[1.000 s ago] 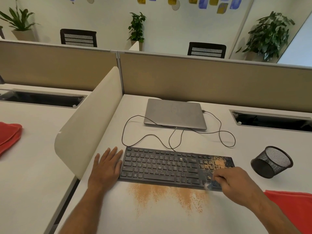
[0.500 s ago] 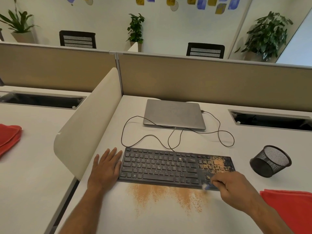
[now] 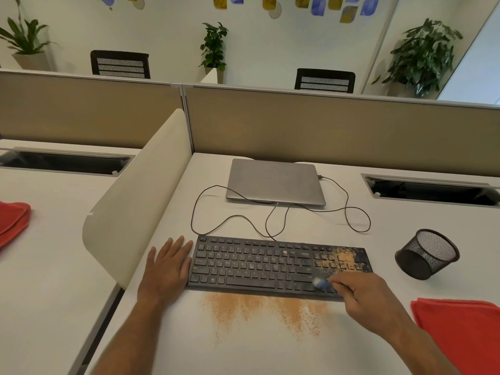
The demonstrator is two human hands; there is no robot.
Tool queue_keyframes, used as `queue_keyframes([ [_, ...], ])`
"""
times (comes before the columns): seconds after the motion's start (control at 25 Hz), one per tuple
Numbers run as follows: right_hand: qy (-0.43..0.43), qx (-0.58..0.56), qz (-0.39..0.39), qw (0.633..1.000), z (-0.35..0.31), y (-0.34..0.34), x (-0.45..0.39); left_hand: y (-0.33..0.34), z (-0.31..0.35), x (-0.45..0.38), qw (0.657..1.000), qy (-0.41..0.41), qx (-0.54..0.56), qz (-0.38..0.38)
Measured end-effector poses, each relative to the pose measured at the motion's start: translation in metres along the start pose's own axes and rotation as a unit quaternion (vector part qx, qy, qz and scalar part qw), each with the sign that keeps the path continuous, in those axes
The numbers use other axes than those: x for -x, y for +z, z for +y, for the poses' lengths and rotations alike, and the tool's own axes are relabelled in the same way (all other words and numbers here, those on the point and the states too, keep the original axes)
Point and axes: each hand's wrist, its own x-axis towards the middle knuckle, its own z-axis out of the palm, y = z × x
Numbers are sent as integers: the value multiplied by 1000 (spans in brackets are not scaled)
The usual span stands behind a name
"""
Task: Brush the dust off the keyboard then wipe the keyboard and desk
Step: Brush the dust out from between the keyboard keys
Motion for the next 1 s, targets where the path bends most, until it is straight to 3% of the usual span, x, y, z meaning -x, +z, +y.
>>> queue_keyframes([
  [0.12, 7, 14, -34, 999, 3, 0, 2, -1, 0, 0, 1000, -4, 5, -4],
  [0.24, 19, -7, 6, 1000, 4, -4, 4, -1, 0, 0, 1000, -4, 16, -4],
  [0.4, 24, 16, -50, 998, 6, -3, 10, -3, 5, 1, 999, -15, 31, 2],
  [0.52, 27, -5, -11, 1000, 10, -6, 10, -7, 14, -2, 998, -39, 50, 8],
  [0.64, 32, -1, -53, 998, 9, -8, 10, -10, 29, -9, 999, -31, 32, 27],
  [0.88, 77, -155, 116, 978, 10, -17, 9, 0, 84, -17, 991, 121, -39, 52],
  [1.0, 93, -167, 150, 970, 15, -11, 3, 8, 123, -18, 988, 146, -45, -8],
])
